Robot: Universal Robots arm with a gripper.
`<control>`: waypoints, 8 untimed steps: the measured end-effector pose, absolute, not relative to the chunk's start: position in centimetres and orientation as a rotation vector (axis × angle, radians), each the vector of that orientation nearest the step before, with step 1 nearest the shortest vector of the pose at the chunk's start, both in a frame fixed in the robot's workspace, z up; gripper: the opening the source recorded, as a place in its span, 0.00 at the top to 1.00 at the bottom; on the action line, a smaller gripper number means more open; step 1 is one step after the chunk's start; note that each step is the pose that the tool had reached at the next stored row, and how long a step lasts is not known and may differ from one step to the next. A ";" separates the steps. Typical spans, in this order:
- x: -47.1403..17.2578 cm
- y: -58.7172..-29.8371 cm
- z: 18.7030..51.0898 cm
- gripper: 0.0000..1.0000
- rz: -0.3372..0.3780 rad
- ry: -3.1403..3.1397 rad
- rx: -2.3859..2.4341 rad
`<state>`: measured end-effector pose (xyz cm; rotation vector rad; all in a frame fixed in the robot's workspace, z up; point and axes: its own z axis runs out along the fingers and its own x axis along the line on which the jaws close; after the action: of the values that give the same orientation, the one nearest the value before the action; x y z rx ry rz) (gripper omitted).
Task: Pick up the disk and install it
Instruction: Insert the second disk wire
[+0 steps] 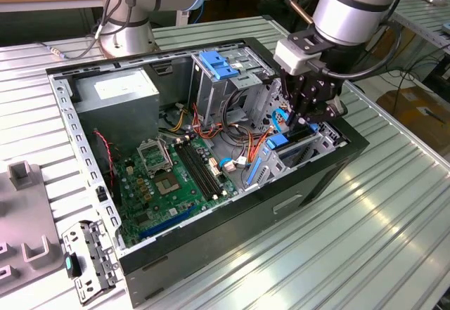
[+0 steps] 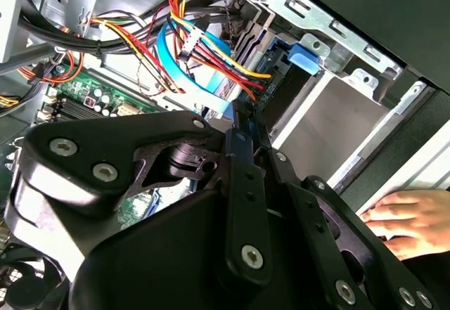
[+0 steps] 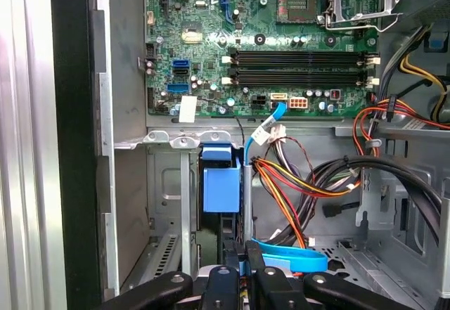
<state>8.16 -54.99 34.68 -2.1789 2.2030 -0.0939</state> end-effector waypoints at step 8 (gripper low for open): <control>8.2 -55.0 34.7 0.84 -0.094 2.185 -2.197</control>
<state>8.16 -55.04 34.68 -2.1968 2.1854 -0.0944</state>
